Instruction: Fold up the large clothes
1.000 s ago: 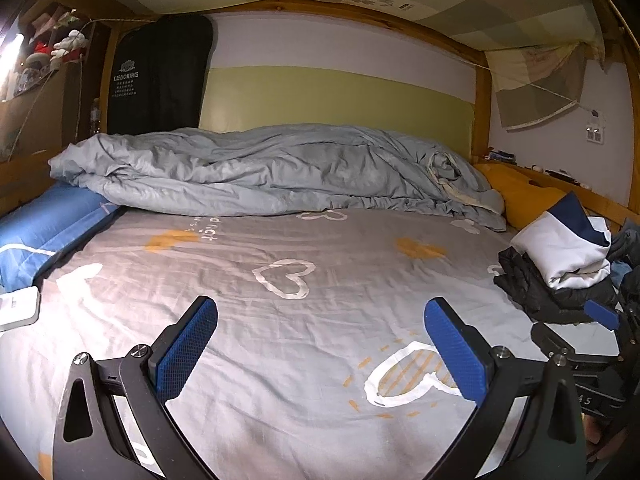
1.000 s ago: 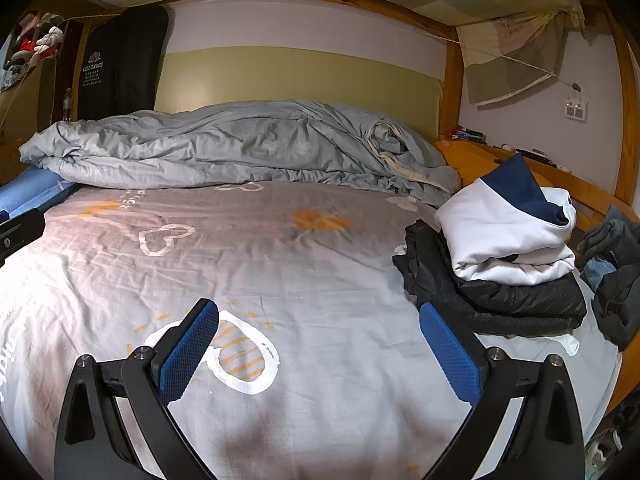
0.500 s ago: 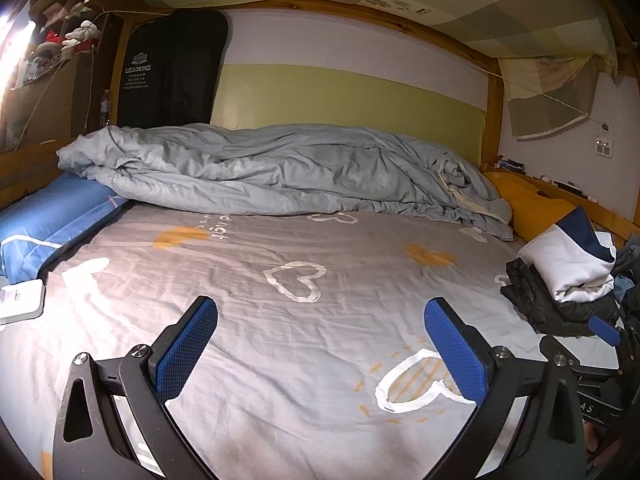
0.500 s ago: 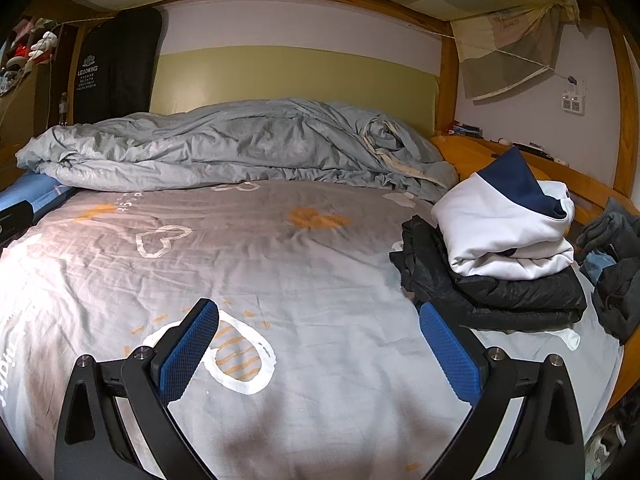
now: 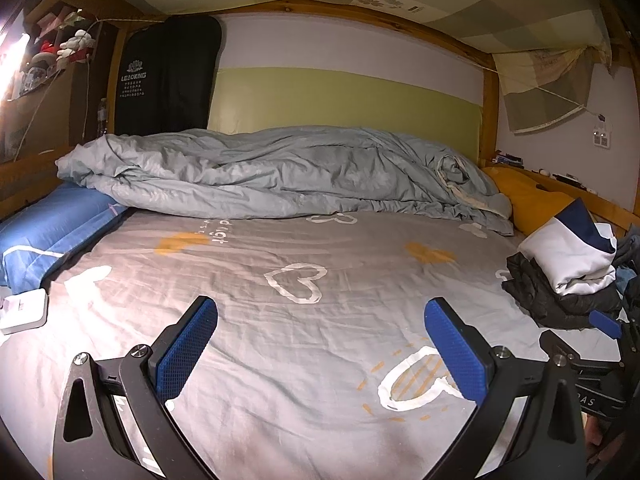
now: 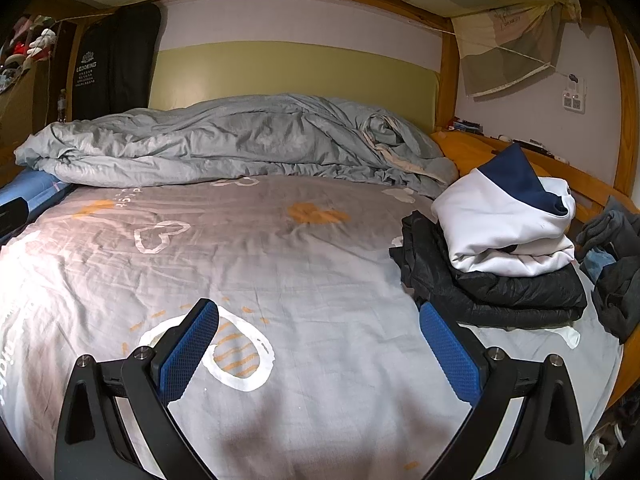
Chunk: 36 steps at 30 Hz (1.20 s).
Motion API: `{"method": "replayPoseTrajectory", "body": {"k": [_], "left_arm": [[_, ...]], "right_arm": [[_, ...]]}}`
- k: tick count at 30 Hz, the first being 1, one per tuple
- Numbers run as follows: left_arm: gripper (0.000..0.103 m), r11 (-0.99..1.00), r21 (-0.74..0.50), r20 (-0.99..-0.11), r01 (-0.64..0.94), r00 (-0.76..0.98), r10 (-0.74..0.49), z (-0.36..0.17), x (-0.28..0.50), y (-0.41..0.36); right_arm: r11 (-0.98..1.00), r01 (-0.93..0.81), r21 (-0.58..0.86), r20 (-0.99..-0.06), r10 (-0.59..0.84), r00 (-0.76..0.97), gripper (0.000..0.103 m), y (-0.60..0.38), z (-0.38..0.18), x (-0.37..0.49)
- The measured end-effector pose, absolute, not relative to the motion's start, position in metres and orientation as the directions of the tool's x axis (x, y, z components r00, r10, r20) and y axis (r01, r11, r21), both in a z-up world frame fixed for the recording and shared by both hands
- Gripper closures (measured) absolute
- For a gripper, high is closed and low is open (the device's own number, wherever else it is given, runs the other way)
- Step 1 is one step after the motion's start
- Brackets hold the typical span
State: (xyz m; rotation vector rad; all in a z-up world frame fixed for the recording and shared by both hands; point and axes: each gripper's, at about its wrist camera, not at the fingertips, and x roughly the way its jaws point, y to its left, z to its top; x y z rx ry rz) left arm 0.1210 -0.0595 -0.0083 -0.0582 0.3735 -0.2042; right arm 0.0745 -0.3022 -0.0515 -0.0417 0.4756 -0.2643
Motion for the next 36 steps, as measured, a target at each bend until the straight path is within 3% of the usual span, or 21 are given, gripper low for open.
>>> {"method": "replayPoseTrajectory", "body": {"k": [36], "left_arm": [[0.000, 0.974, -0.090, -0.373, 0.209, 0.900, -0.228, -0.0081, 0.1195, -0.0655]], "right_arm": [[0.966, 0.237, -0.102, -0.452, -0.257, 0.854, 0.001, -0.3036, -0.0510, 0.0761]]}}
